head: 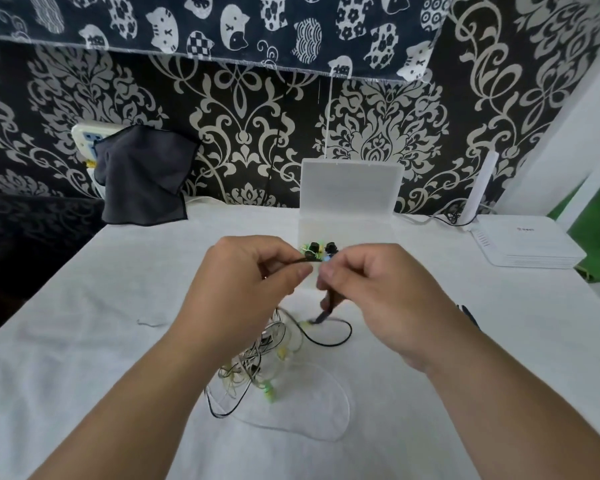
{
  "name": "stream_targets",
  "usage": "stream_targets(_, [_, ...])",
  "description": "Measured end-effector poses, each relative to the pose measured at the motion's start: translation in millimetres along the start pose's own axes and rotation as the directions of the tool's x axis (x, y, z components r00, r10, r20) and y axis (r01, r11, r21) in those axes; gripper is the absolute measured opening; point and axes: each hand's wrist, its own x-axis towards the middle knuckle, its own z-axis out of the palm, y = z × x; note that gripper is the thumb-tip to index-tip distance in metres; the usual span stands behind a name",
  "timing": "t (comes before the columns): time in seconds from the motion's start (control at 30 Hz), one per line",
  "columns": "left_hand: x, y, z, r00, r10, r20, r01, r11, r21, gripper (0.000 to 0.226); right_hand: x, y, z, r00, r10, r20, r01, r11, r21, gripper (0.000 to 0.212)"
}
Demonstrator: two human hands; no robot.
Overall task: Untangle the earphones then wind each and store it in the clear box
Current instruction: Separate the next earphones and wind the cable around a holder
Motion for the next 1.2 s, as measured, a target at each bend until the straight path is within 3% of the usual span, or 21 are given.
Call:
stream_targets(0.1, [2, -9, -6, 0.996, -0.038, 0.079, 0.033, 0.997, 0.068, 0.018, 1, -6, -9, 0.996, 0.012, -0.093, 0.021, 0.937, 0.348, 0.037])
stream_targets(0.17, [4, -15, -10, 0.99, -0.065, 0.125, 0.044, 0.985, 0.166, 0.019, 3, -13, -19, 0.993, 0.054, -0.1, 0.021, 0.778, 0.628, 0.034])
stream_targets(0.27, [6, -21, -16, 0.986, -0.078, 0.145, 0.037, 0.964, 0.265, 0.015, 2, -20, -33, 0.991, 0.075, -0.11, 0.038, 0.635, 0.772, 0.029])
stream_targets(0.37, [7, -25, -19, 0.992, -0.063, 0.11, 0.026, 0.951, 0.309, 0.016, 0, -23, -39, 0.995, 0.058, -0.085, 0.027, 0.653, 0.757, 0.03])
stream_targets(0.47, [8, -23, -19, 0.997, -0.057, 0.043, 0.051, 0.99, 0.133, 0.02, -6, -24, -41, 0.978, 0.053, 0.201, -0.18, 0.7, 0.691, 0.043])
stream_targets(0.53, [7, -19, -19, 0.998, -0.032, 0.053, 0.031, 0.999, 0.023, 0.023, -8, -17, -38, 0.915, 0.149, 0.374, -0.331, 0.808, 0.487, 0.05])
stream_targets(0.6, [7, -16, -19, 0.995, -0.015, 0.099, 0.02, 0.998, -0.052, 0.023, -6, -1, -29, 0.9, 0.312, 0.304, -0.385, 0.897, 0.219, 0.041])
stream_targets(0.7, [6, -14, -18, 0.989, 0.003, 0.151, 0.012, 0.995, -0.102, 0.025, 0, 18, -12, 0.941, 0.323, 0.099, -0.327, 0.944, 0.033, 0.015])
stream_targets(0.8, [5, -11, -17, 0.985, 0.003, 0.171, 0.028, 0.983, -0.183, 0.017, 4, 28, 0, 0.955, 0.284, 0.085, -0.286, 0.958, 0.014, 0.016])
stream_targets(0.93, [5, -13, -18, 0.987, 0.011, 0.16, 0.023, 0.978, -0.205, 0.017, 7, 36, 9, 0.91, 0.328, 0.253, -0.35, 0.935, 0.049, 0.015])
stream_targets(1.03, [5, -13, -19, 0.989, 0.013, 0.146, 0.018, 0.978, -0.206, 0.018, 7, 34, 10, 0.898, 0.324, 0.298, -0.346, 0.938, 0.022, 0.008])
stream_targets(1.13, [6, -19, -20, 0.995, -0.05, 0.087, 0.062, 0.988, -0.142, 0.026, 7, 30, 7, 0.934, 0.276, 0.228, -0.282, 0.959, -0.006, 0.008])
stream_targets(1.2, [8, -26, -20, 0.995, -0.1, 0.022, 0.101, 0.994, -0.052, 0.031, 11, 26, -1, 0.979, 0.197, 0.049, -0.198, 0.98, 0.021, 0.014])
